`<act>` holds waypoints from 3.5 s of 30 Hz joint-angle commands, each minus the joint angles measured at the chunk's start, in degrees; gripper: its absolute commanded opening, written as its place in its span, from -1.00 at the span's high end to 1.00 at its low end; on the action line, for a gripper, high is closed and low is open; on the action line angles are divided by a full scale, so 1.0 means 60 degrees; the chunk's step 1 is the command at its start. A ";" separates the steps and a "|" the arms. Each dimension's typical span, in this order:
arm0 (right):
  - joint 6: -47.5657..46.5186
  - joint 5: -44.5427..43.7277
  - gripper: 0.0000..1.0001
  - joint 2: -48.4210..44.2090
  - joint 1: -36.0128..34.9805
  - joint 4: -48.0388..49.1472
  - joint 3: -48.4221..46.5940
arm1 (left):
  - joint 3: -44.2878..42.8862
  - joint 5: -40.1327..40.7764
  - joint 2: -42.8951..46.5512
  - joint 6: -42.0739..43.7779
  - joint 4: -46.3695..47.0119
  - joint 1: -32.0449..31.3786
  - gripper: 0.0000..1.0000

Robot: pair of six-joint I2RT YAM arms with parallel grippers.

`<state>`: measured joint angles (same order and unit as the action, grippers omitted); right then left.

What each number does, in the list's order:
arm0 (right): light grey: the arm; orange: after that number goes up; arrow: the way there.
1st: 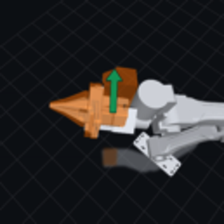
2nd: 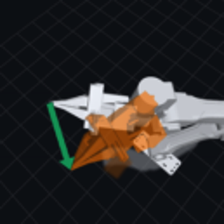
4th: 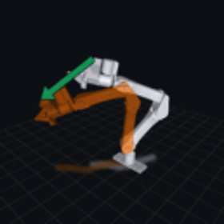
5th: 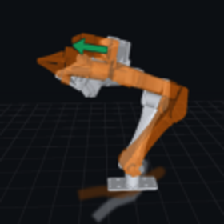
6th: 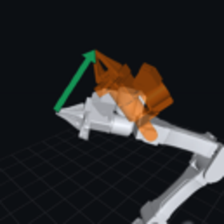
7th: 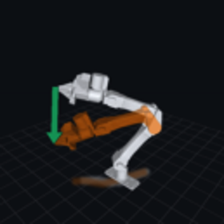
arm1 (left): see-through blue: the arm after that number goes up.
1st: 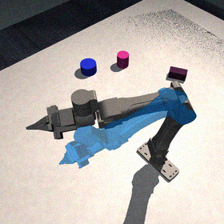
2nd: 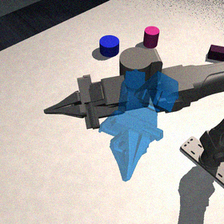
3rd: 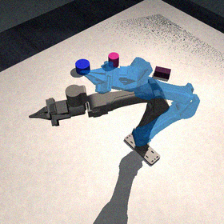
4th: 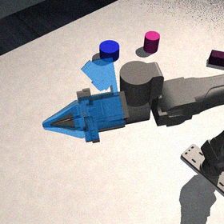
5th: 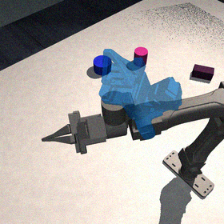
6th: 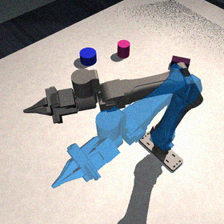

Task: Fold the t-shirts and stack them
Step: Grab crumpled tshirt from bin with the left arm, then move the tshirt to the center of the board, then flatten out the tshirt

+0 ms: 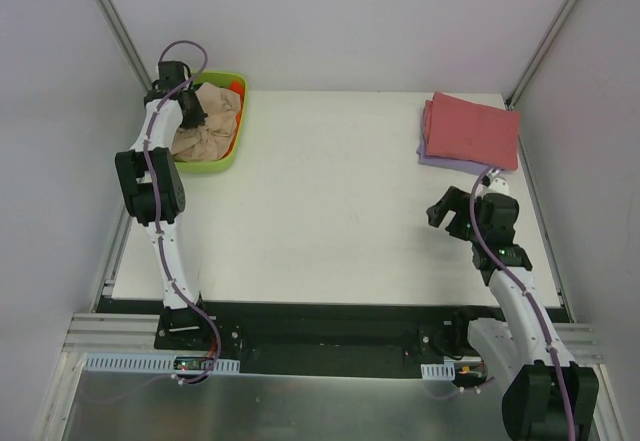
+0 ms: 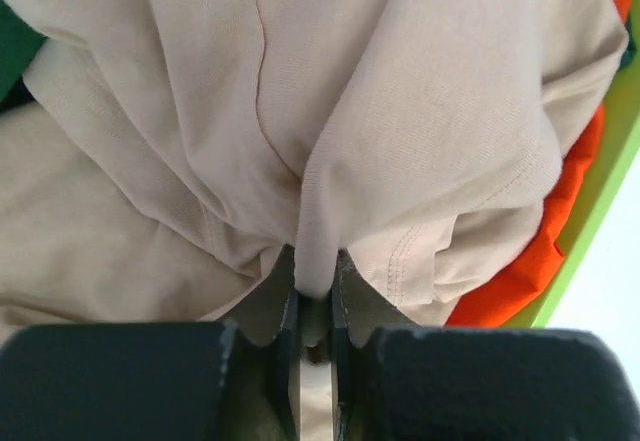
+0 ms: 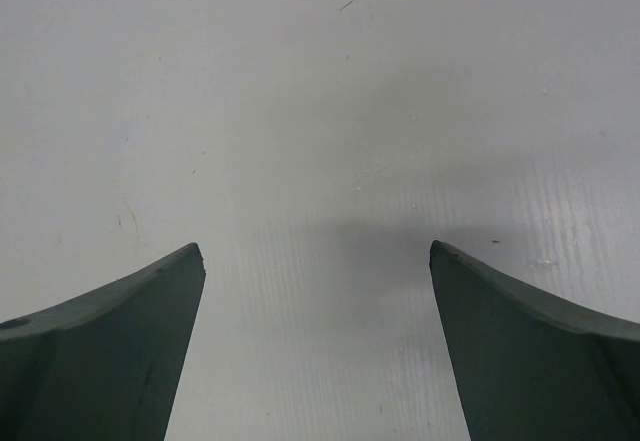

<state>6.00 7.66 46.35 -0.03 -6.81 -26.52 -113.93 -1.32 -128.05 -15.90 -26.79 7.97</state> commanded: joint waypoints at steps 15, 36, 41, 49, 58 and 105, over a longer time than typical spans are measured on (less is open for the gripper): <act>-0.0136 0.0027 -0.93 -0.1777 0.0020 -0.0242 -0.0135 | -0.0816 -0.2428 0.5606 -0.0572 -0.0238 0.0020 1.00; 0.0069 0.0115 -0.93 -0.2158 0.0020 -0.0125 0.0070 | -0.1184 -0.4484 0.7572 -0.1582 0.1827 -0.5925 1.00; 0.0099 -0.0193 -0.93 -0.2290 0.0020 -0.0345 0.0070 | 0.0453 -0.1926 0.7733 -0.2814 0.1900 -0.6395 1.00; -0.0047 0.0480 -0.93 -0.1515 0.0006 -0.0695 -0.0295 | 0.1894 0.1332 0.6169 -0.2886 0.1258 -0.5740 0.34; -0.0926 0.0809 -0.93 -0.0315 -0.1542 -0.1411 -0.1188 | 0.2445 0.3294 0.6206 -0.2317 -0.0414 -0.4814 -0.98; -0.0092 -0.5830 0.99 1.0356 -1.1084 -0.3963 -0.8400 | 1.0976 0.1686 1.2054 -0.4030 -0.0531 -0.0112 -0.98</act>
<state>0.99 -18.26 115.55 -67.53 -27.81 -81.23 -48.56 9.54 -57.34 -39.94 -29.93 6.50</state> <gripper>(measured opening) 0.157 0.990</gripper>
